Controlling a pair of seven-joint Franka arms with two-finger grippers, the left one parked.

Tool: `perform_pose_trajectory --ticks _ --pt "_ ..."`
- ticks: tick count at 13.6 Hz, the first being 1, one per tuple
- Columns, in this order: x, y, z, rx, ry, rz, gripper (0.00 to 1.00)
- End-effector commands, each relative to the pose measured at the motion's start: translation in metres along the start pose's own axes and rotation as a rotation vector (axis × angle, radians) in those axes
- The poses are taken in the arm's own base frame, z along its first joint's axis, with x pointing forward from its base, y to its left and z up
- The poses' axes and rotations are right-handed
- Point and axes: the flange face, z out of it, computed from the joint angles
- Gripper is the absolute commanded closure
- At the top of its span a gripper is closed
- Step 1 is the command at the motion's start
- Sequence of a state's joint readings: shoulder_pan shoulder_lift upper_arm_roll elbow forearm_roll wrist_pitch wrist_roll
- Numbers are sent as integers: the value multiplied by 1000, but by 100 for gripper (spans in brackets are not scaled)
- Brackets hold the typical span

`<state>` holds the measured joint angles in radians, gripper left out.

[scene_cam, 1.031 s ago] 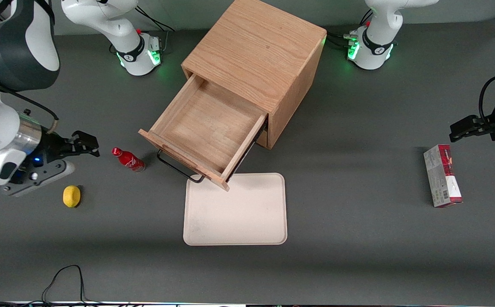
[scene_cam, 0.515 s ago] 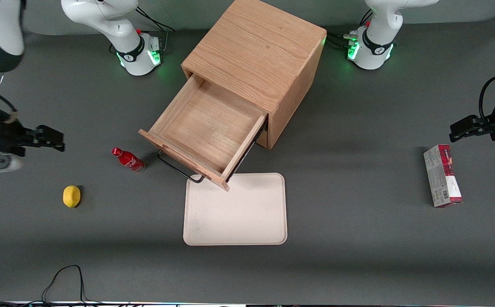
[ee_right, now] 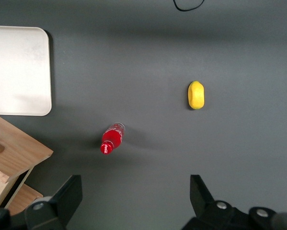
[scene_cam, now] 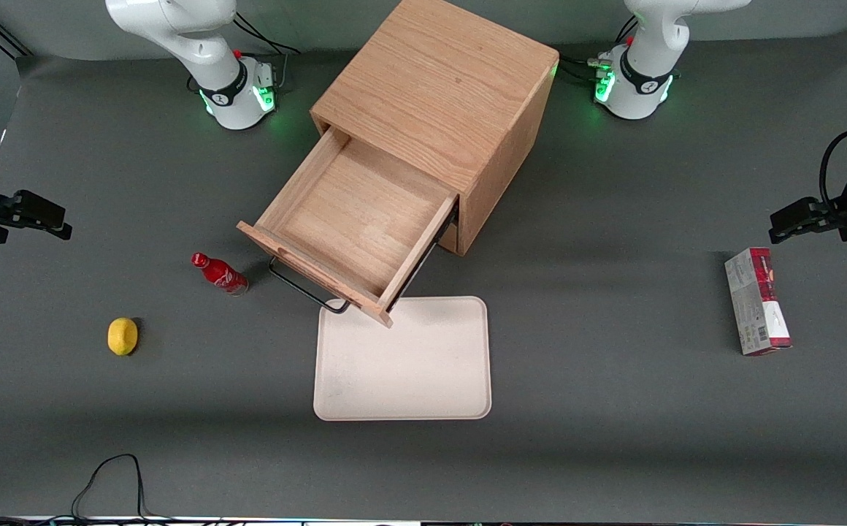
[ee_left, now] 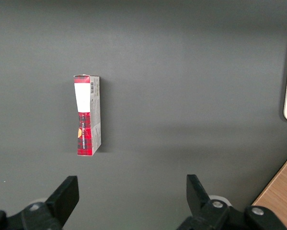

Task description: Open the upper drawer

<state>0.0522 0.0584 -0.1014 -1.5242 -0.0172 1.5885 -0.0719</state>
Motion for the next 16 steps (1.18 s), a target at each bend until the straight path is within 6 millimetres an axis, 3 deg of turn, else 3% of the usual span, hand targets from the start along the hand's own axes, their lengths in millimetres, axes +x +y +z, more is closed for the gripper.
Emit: perform_pose_trajectory --ticks 1,16 --pt "-5 -2 -2 -13 29 22 0" --pt "3 -3 6 -23 19 35 0"
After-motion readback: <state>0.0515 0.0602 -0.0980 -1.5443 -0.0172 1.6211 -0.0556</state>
